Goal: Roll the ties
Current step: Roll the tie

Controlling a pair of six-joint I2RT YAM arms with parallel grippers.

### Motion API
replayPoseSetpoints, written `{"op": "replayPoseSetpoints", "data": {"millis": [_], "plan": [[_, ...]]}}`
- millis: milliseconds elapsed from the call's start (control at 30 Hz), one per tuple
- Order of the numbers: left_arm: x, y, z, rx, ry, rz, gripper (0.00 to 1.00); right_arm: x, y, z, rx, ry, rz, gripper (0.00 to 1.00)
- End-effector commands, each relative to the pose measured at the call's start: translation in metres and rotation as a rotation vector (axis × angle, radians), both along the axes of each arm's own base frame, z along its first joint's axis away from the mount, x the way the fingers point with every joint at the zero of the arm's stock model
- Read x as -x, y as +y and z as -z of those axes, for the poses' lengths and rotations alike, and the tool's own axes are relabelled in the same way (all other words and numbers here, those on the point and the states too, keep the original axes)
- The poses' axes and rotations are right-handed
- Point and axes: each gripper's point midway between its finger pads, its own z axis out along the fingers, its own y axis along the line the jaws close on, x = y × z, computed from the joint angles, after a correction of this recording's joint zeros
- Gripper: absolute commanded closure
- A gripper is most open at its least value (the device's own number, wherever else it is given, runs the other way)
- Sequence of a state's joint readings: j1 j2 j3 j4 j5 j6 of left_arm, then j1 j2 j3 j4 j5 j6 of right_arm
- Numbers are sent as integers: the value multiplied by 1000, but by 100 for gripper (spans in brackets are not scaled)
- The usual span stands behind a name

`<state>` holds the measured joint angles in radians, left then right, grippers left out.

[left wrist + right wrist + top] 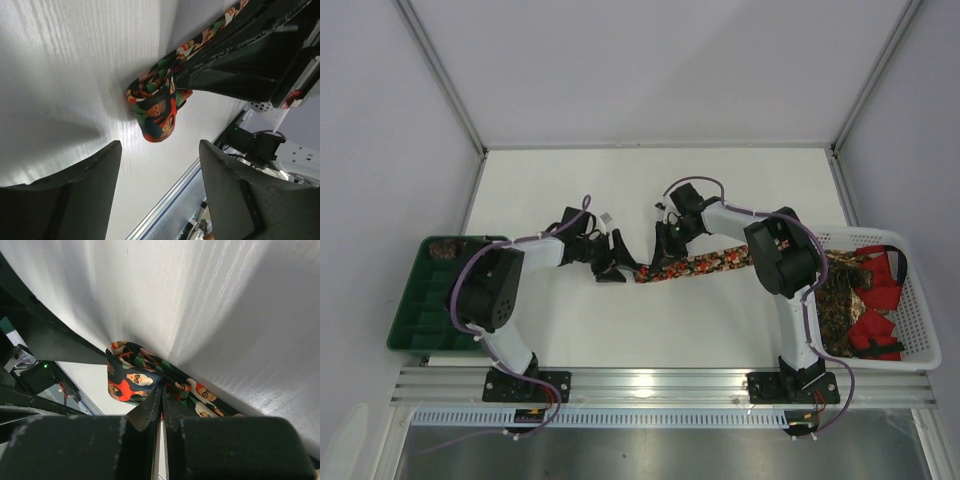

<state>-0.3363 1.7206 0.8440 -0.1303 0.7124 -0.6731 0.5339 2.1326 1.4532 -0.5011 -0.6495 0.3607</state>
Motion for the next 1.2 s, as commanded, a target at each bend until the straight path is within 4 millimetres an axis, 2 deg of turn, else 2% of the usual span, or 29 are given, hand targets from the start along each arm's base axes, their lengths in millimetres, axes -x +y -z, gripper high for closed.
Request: {"op": "replayPoseSetpoints", "data": {"millis": [0, 333, 433, 700, 933, 1033, 1167], "plan": [[-9, -15, -10, 95, -12, -5, 30, -7, -9, -1, 48, -86, -5, 93], [-6, -21, 15, 44, 115, -44, 30, -9, -9, -2, 46, -93, 6, 93], [-8, -25, 17, 57, 124, -54, 32, -9, -9, -2, 47, -92, 8, 92], [-11, -27, 26, 46, 136, -48, 43, -11, -7, -4, 38, -97, 10, 92], [-12, -24, 35, 17, 129, -57, 67, -8, -5, -8, 41, -94, 12, 92], [-12, -22, 37, 3, 119, -57, 93, -6, -5, -12, 62, -92, 20, 92], [-11, -16, 34, -33, 86, -65, 100, 0, -5, -24, 70, -72, 49, 92]]}}
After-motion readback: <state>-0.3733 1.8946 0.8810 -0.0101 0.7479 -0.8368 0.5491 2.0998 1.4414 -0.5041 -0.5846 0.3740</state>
